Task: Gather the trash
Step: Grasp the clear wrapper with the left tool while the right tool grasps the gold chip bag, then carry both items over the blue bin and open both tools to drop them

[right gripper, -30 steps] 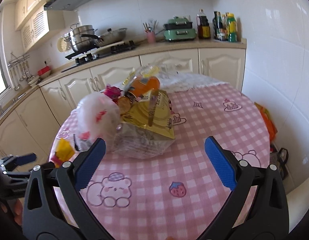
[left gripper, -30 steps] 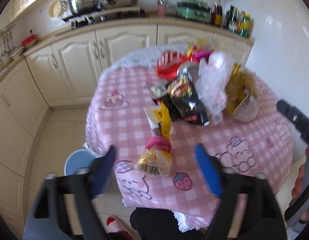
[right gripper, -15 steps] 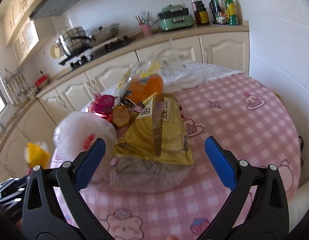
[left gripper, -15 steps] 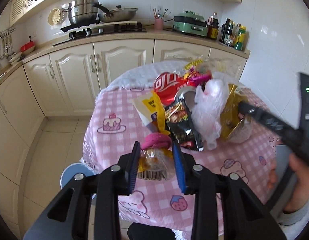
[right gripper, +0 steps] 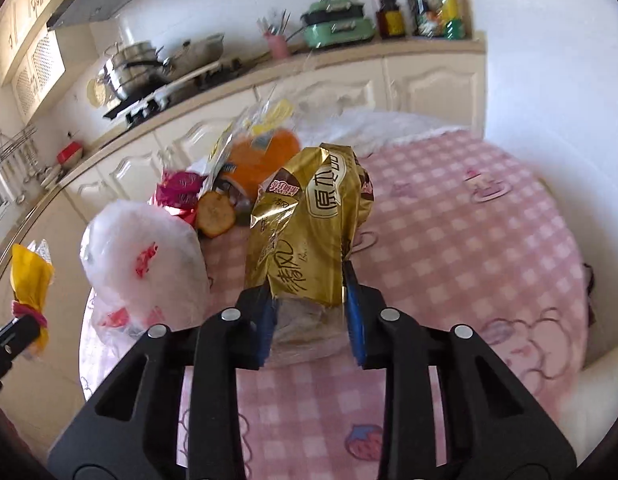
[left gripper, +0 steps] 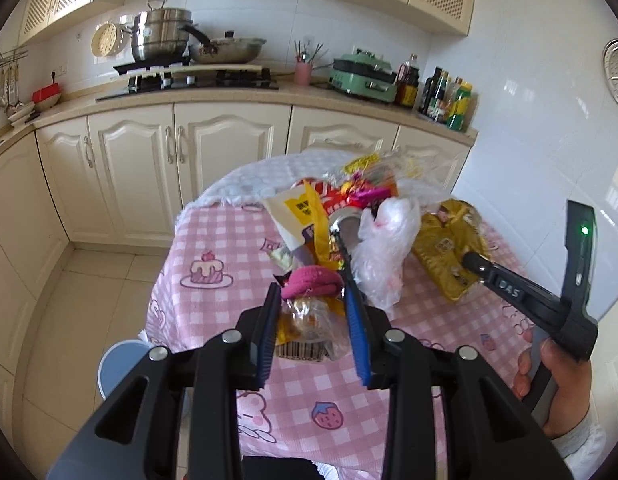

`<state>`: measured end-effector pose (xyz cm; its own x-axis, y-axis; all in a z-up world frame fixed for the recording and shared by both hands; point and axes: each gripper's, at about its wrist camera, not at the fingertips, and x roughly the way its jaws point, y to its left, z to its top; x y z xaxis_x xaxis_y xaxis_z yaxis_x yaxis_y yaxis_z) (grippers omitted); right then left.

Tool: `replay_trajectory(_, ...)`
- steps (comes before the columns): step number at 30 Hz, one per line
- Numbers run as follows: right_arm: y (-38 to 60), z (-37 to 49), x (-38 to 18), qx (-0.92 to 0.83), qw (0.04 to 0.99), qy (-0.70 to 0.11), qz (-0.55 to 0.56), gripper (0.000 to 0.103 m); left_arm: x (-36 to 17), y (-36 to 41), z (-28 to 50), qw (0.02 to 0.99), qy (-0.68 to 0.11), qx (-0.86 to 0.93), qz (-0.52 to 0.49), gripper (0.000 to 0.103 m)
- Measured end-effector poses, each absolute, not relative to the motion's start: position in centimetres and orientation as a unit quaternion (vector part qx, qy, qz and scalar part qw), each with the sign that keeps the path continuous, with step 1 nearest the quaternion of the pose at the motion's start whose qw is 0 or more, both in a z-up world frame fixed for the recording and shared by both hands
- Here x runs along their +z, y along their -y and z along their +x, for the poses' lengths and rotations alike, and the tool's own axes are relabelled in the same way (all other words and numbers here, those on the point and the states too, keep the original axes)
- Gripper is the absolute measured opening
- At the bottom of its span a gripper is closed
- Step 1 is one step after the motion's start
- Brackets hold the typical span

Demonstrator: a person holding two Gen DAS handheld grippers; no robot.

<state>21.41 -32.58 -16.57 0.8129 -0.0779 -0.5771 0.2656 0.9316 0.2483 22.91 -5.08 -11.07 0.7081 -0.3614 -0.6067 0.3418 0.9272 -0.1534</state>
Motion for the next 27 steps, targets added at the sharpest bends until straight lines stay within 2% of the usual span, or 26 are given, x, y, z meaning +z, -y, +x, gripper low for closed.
replay_trajectory(3,31.4,19.0,-13.7,-0.108,0.957,-0.235,0.13,0.029,-10.1,3.7,21.8,0.93,-0.312,-0.191,-0.025,0.031)
replay_trajectory(8,25.2,16.8,-8.8,-0.041,0.982,-0.165,0.078,0.029,-9.2,-0.8,20.4,0.939,-0.295,-0.169,-0.049,0.031)
replay_trajectory(13,15.9,17.9,-7.6,0.084,0.983,-0.16,0.045,0.029,-9.6,-7.1,19.8,0.946,-0.293,-0.12,-0.067,0.031)
replay_trajectory(18,4.5,22.7,-12.6,0.192,0.953,-0.233,0.001,0.029,-13.0,-14.4,21.0,0.938,-0.328,-0.049,-0.098,0.031)
replay_trajectory(23,-5.2,29.0,-22.7,0.25,0.902,-0.352,-0.032,0.029,-19.7,-20.8,24.6,0.911,-0.393,0.012,-0.123,0.031)
replay_trajectory(27,-10.6,33.7,-31.6,0.254,0.859,-0.441,-0.044,0.029,-27.4,-25.1,29.0,0.874,-0.462,0.038,-0.148,0.031)
